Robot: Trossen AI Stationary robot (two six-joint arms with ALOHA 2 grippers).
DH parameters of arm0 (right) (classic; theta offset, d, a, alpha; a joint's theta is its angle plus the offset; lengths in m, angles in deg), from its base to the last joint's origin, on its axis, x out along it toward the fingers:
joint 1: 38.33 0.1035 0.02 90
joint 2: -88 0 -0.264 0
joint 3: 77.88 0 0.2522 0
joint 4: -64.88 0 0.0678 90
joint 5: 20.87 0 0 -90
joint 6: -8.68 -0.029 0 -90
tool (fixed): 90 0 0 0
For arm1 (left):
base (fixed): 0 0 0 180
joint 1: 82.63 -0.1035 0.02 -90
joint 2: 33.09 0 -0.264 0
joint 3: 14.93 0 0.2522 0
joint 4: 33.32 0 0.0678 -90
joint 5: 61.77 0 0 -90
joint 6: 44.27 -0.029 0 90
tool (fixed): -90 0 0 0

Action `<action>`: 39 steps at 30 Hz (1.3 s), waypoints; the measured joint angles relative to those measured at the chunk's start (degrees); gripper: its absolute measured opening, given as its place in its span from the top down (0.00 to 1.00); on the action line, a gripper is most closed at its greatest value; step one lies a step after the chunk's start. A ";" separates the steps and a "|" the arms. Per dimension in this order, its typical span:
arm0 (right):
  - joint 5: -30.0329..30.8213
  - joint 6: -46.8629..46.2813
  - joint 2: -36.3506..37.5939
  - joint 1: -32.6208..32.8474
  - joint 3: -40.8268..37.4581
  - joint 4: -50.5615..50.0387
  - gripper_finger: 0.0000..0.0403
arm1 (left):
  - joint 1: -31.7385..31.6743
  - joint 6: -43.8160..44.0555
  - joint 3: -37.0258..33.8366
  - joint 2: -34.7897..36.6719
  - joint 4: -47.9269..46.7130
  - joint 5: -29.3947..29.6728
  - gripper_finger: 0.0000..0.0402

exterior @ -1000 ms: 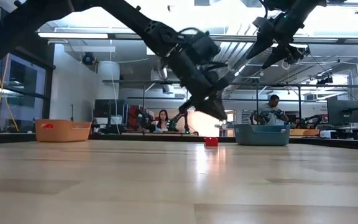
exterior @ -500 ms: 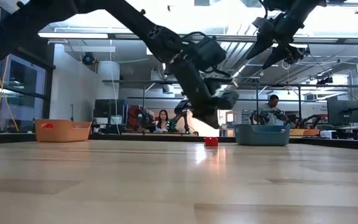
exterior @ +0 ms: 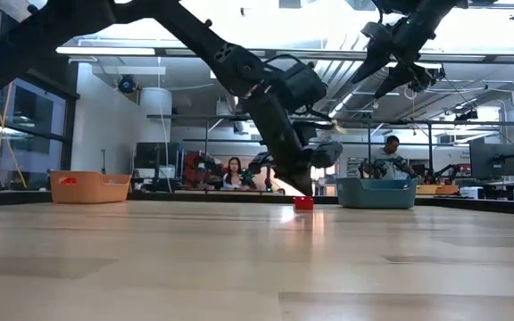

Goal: Sort blocks
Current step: Put the red game piece into the orange bin

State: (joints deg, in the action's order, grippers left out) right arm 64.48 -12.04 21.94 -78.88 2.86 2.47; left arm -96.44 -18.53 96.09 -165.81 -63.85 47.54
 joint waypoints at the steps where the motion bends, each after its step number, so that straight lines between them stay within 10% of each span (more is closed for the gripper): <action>1: -0.01 0.01 0.00 0.20 0.00 0.00 0.48 | 0.08 0.38 0.08 0.04 -1.14 -0.39 1.00; 20: 0.36 1.71 0.00 1.43 0.00 3.02 0.48 | 5.36 -19.07 -0.25 13.20 -45.98 -3.30 1.00; 26: 0.38 2.14 0.00 1.43 0.00 3.74 0.48 | 4.35 -8.76 -3.04 22.92 -41.42 -2.15 1.00; 34: 0.64 4.05 0.00 1.42 0.00 3.74 0.48 | 7.04 26.17 -25.55 35.45 -26.11 -0.51 1.00; 39: 0.68 2.74 0.00 1.43 0.00 3.92 0.48 | 7.81 32.59 -32.04 37.42 -11.86 -1.33 1.00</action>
State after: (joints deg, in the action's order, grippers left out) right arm 65.16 -9.30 21.94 -77.45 2.86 6.39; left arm -88.63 14.06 64.05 -128.39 -75.71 46.21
